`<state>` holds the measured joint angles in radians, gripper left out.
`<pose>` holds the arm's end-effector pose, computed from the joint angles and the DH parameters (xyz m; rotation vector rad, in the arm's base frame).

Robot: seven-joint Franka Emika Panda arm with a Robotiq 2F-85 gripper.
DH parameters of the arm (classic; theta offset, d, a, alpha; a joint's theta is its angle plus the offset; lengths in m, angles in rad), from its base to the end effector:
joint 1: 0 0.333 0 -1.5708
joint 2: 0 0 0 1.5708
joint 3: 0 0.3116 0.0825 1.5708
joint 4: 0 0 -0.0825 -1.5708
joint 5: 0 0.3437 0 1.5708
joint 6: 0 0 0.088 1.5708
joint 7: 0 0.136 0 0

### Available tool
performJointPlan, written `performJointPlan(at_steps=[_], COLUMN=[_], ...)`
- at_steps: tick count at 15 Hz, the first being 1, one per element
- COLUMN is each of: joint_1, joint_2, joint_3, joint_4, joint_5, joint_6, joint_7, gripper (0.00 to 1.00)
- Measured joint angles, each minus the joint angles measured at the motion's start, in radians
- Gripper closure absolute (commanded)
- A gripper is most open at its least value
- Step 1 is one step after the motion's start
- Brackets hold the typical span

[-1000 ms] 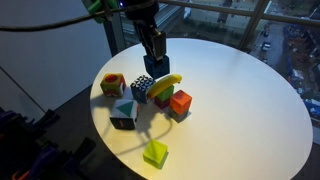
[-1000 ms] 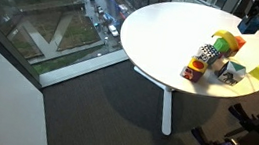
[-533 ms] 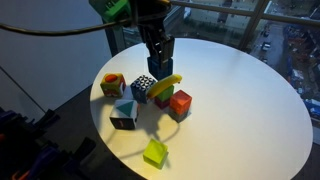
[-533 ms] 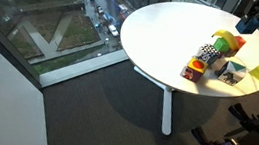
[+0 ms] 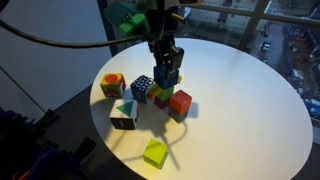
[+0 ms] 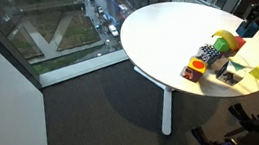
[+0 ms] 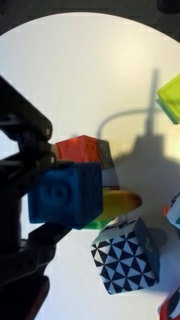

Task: Put the blue block on the orange block

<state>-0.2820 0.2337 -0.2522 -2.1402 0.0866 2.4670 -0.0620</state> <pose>0.4759 -0.2777 0.3037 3.0005 -0.8104 0.1516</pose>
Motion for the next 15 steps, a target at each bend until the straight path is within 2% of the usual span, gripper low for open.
performJointPlan(at_steps=[15], joint_1=[-0.061], joint_2=[0.101], joint_3=[-0.006], joint_4=[0.11], joint_5=[0.0], joint_6=[-0.009], joint_7=[0.0], gripper=[0.71])
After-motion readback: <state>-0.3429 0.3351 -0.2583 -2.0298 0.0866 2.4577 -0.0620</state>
